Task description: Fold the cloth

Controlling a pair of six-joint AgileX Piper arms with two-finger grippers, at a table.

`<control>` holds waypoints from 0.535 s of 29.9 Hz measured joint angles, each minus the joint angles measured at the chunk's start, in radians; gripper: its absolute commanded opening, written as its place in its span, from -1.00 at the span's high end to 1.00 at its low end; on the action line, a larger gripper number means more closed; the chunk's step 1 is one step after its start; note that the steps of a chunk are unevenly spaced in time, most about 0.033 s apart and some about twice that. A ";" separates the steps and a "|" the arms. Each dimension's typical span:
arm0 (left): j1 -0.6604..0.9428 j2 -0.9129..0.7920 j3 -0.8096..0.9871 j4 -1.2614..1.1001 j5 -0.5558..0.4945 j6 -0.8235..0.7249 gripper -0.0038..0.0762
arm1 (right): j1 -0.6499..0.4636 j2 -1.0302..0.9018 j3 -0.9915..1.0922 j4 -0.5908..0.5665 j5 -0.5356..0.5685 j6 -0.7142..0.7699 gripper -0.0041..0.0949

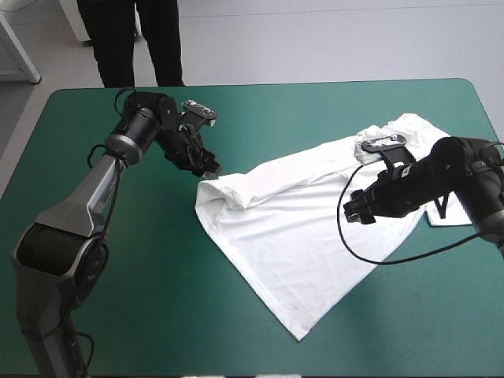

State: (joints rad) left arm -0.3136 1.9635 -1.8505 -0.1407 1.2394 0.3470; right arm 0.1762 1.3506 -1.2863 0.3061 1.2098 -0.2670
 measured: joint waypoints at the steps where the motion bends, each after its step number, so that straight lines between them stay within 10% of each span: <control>1: 0.000 0.006 0.000 0.000 0.000 0.002 -0.16 | 0.000 0.000 0.000 -0.001 0.000 0.001 -0.27; 16: 0.000 0.047 0.079 0.003 -0.004 0.009 -0.15 | 0.000 0.000 0.001 -0.004 0.002 -0.001 -0.27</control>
State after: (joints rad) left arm -0.3136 2.0102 -1.7712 -0.1375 1.2356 0.3558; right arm 0.1762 1.3506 -1.2851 0.3022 1.2123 -0.2682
